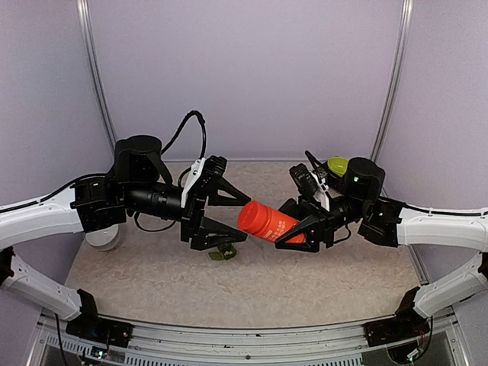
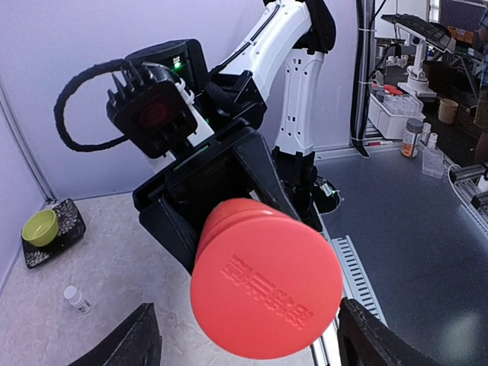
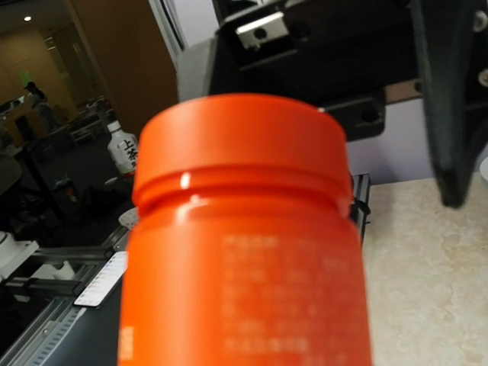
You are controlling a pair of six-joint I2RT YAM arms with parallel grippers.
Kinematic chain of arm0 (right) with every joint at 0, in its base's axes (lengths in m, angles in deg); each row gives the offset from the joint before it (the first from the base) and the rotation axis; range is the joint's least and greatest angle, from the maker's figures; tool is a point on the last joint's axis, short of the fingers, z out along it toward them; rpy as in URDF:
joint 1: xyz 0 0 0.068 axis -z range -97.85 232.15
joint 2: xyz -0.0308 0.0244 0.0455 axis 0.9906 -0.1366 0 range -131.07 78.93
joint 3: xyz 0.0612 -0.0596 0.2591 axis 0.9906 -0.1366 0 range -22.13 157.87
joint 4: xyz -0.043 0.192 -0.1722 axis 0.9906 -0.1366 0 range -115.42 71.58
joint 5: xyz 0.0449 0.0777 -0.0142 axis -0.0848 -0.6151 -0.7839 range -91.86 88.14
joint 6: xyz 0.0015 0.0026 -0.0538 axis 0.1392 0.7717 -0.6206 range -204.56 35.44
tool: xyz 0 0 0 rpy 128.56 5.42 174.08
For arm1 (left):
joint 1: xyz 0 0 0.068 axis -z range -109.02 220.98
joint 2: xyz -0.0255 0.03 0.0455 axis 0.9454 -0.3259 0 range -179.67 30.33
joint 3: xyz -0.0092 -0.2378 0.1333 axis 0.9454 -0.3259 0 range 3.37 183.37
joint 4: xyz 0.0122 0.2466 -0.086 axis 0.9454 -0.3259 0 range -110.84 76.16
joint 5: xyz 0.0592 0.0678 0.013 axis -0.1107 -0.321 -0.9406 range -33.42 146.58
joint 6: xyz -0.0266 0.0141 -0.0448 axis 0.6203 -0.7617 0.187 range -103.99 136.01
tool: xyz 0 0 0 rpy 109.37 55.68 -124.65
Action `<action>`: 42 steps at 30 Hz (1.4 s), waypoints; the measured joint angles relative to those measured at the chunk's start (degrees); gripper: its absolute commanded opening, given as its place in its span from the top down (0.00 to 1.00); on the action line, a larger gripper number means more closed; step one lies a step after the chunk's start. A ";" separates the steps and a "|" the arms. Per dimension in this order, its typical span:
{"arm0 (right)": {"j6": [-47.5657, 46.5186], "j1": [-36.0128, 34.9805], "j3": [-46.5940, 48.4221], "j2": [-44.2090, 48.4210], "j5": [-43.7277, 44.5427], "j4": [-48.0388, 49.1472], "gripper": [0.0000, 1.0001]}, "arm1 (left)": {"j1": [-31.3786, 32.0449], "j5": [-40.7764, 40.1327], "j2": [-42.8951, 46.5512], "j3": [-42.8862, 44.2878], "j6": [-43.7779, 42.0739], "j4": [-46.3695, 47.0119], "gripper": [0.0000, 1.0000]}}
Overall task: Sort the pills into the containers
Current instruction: Screw the lid of the pill bottle onto the pill bottle.
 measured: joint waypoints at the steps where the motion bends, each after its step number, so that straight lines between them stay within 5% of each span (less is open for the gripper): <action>1: 0.24 0.00 0.00 -0.52 -0.26 0.46 1.00 | 0.00 0.35 0.00 0.04 -0.11 -0.15 0.22; 20: 3.61 0.17 0.00 -3.04 -0.70 4.11 1.00 | 1.62 -0.37 0.46 1.09 -0.42 -0.50 0.30; 36: 4.31 0.81 0.02 -3.28 -0.57 4.96 1.00 | 3.41 -7.52 0.83 1.07 0.11 0.20 0.70; 42: 3.15 1.33 0.02 -3.15 1.95 4.79 1.00 | 3.63 -11.76 1.84 -1.36 4.48 4.20 0.70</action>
